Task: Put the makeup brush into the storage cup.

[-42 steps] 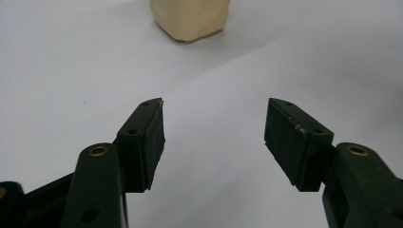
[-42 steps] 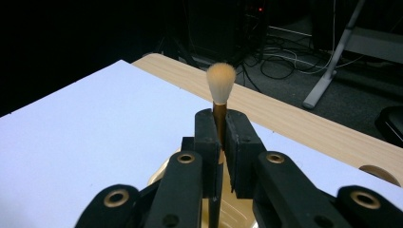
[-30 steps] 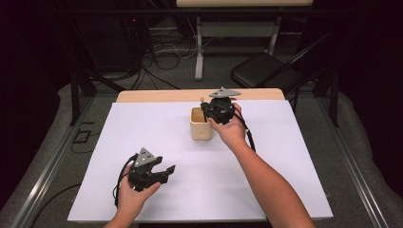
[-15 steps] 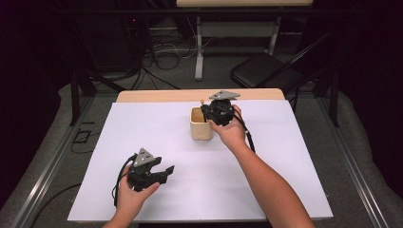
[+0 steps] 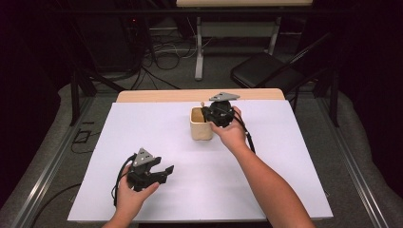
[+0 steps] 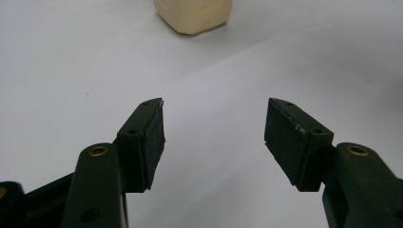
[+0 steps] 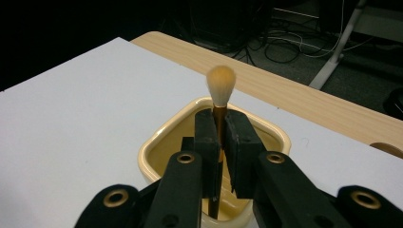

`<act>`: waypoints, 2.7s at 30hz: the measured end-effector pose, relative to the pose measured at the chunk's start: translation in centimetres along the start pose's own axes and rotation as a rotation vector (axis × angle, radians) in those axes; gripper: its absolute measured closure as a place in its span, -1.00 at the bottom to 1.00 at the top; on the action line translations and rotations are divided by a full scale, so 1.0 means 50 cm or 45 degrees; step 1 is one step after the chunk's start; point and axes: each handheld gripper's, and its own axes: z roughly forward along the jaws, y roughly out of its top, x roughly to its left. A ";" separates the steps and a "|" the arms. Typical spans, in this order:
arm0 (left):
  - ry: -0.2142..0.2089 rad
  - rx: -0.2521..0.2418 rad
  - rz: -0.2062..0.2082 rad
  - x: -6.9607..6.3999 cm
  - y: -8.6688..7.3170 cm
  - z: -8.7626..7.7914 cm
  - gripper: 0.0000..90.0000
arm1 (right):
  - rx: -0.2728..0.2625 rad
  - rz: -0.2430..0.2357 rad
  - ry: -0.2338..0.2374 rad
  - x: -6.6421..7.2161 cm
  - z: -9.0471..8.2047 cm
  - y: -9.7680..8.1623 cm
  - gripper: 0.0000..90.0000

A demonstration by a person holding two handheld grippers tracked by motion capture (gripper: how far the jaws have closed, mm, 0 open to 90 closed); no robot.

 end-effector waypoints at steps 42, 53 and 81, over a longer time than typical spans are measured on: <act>0.012 0.012 -0.005 0.006 -0.001 -0.005 -0.14 | 0.020 -0.072 0.005 -0.006 -0.018 -0.003 -0.02; 0.022 0.031 -0.007 0.014 -0.002 -0.013 -0.14 | 0.033 -0.110 0.039 -0.002 -0.038 0.000 -0.05; 0.053 0.091 -0.027 0.050 -0.015 -0.047 -0.16 | 0.063 -0.181 0.097 -0.008 -0.112 -0.024 -0.07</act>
